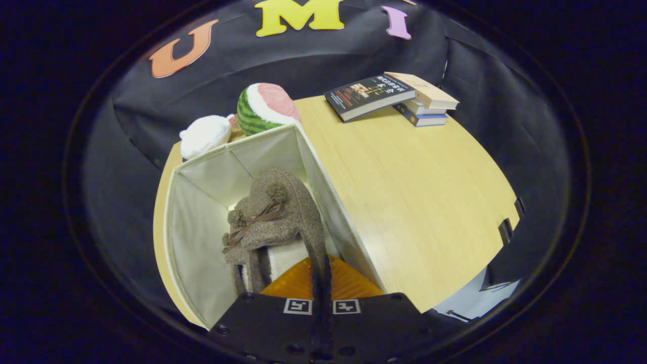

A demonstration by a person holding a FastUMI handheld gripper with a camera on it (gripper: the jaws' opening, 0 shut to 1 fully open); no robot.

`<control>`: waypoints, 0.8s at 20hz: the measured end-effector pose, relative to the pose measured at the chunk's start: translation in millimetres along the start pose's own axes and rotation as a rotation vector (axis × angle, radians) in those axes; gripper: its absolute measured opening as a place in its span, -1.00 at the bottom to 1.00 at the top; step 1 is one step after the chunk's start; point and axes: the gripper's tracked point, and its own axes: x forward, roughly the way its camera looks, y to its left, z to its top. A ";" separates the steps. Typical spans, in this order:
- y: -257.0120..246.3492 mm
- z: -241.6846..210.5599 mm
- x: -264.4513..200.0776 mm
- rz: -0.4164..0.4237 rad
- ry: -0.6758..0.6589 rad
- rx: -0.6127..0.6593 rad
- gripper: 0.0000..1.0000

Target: Open the storage box then place both shoes into the box .Put the left shoe in first, then the right shoe, with the right side of both shoes facing outward in a uniform manner.

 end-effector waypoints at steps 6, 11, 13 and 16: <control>-2.1 2.4 10.4 -0.024 0.000 -0.024 -0.98; 5.0 16.3 6.1 -0.028 -0.058 -0.092 -0.84; 12.7 23.6 -2.2 0.006 -0.088 -0.113 -0.73; 24.9 38.5 -20.0 0.071 -0.168 -0.168 -0.29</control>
